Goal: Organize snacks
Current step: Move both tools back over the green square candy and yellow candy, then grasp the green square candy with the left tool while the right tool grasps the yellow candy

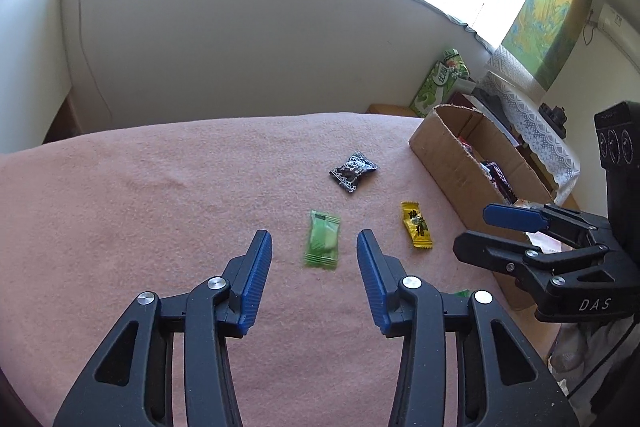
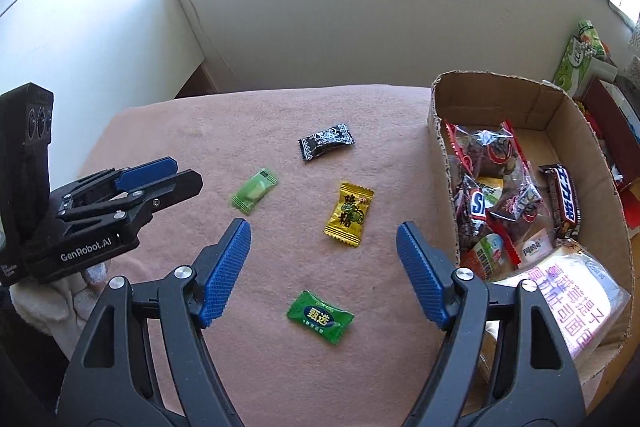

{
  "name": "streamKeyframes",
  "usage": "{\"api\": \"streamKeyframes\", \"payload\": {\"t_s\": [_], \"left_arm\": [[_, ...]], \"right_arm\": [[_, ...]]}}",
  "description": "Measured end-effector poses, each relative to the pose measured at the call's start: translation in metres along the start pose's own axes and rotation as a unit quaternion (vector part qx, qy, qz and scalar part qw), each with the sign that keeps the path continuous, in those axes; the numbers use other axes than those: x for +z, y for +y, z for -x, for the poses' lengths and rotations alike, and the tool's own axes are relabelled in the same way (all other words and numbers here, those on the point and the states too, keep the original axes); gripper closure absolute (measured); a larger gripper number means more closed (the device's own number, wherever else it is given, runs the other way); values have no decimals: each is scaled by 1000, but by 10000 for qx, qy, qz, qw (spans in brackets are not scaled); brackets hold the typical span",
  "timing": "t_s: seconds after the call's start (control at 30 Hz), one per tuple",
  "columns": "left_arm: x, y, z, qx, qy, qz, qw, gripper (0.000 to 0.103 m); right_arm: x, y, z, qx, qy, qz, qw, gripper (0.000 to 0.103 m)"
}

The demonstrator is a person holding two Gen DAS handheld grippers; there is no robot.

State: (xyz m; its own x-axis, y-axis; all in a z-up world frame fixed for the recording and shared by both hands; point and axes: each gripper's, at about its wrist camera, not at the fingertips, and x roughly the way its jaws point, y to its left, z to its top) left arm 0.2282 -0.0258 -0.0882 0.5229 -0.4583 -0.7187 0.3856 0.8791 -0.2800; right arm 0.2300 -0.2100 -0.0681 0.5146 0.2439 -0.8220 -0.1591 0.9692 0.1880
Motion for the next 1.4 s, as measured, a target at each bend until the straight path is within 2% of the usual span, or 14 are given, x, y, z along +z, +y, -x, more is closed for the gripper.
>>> {"api": "streamKeyframes", "payload": {"t_s": [0.13, 0.23, 0.4, 0.43, 0.47, 0.53, 0.97, 1.0, 1.07, 1.13, 1.23, 1.4], "left_arm": [[-2, -7, -12, -77, 168, -192, 9996, 65], [-1, -12, -21, -83, 274, -336, 9990, 65], [-1, -16, -28, -69, 352, -482, 9982, 65], [-1, -16, -29, -72, 357, -495, 9981, 65], [-1, -16, -30, -58, 359, -516, 9980, 65], [0, -17, -33, -48, 378, -570, 9976, 65], [0, -16, -49, -64, 484, -820, 9954, 65], [1, -17, -50, -50, 473, -836, 9954, 65], [2, -18, -50, 51, 465, -892, 9949, 76], [1, -17, -50, 144, 441, -932, 9946, 82], [0, -14, -48, 129, 415, -916, 9949, 83], [-2, -10, -42, 143, 395, -803, 9959, 84]], "right_arm": [[12, -1, -23, -104, 399, -159, 9990, 41], [20, -3, -40, -345, 683, -225, 9968, 46], [27, 4, -51, -640, 844, -116, 9943, 47], [28, 5, -52, -658, 875, -109, 9939, 51], [28, 6, -55, -648, 960, -118, 9932, 63], [29, 7, -63, -590, 1154, -237, 9913, 69], [39, 24, -100, -1340, 1281, -357, 9820, 69], [42, 23, -103, -1346, 1296, -422, 9815, 69], [42, 15, -109, -1249, 1391, -616, 9804, 69], [44, 14, -111, -1203, 1355, -654, 9813, 69], [44, 19, -112, -1232, 1337, -495, 9821, 77], [37, 24, -110, -1089, 1270, -406, 9851, 78]]}}
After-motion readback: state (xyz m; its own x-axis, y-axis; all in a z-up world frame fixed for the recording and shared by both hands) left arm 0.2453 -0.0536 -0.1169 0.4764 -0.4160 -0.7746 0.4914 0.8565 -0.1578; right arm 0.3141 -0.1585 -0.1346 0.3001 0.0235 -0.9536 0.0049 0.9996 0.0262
